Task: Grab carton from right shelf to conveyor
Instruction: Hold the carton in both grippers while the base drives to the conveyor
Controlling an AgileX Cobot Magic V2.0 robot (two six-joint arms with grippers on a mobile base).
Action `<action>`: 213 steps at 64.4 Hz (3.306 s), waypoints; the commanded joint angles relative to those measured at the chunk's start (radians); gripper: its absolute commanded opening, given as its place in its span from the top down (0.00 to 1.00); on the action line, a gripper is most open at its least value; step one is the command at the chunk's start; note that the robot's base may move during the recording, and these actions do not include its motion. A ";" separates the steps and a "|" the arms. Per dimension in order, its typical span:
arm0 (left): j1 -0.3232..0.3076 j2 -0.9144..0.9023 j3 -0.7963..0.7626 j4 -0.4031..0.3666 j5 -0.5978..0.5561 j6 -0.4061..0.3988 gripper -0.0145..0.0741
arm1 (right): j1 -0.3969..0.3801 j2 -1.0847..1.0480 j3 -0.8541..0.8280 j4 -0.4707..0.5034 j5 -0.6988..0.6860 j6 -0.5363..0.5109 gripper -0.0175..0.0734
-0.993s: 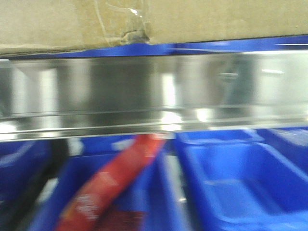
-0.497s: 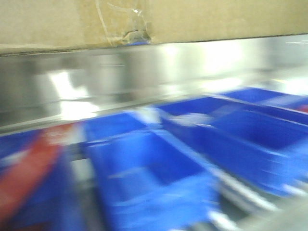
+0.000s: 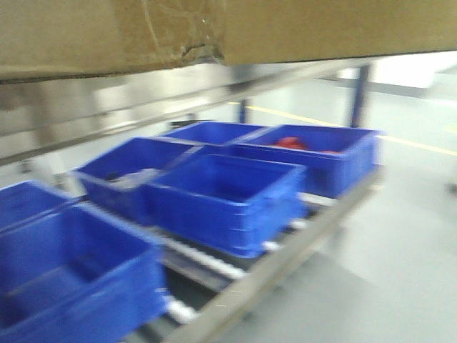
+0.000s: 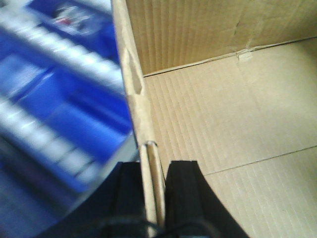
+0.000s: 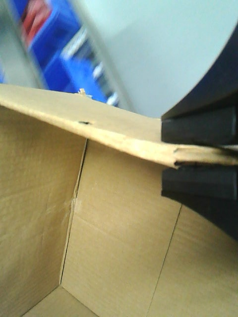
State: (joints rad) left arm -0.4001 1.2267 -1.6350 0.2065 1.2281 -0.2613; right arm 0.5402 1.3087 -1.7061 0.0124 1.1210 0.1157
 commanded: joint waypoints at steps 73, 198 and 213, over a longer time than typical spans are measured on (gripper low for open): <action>-0.006 -0.008 -0.004 0.009 -0.007 0.014 0.86 | 0.004 -0.015 -0.009 0.004 -0.075 -0.019 0.87; -0.006 -0.006 -0.004 0.034 -0.007 0.014 0.86 | 0.004 -0.015 -0.009 0.010 -0.081 -0.019 0.87; -0.006 -0.006 -0.004 0.045 -0.007 0.014 0.86 | 0.004 -0.015 -0.009 0.010 -0.083 -0.019 0.87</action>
State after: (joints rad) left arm -0.4001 1.2248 -1.6350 0.2372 1.2280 -0.2613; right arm 0.5402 1.3087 -1.7061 0.0164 1.1112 0.1139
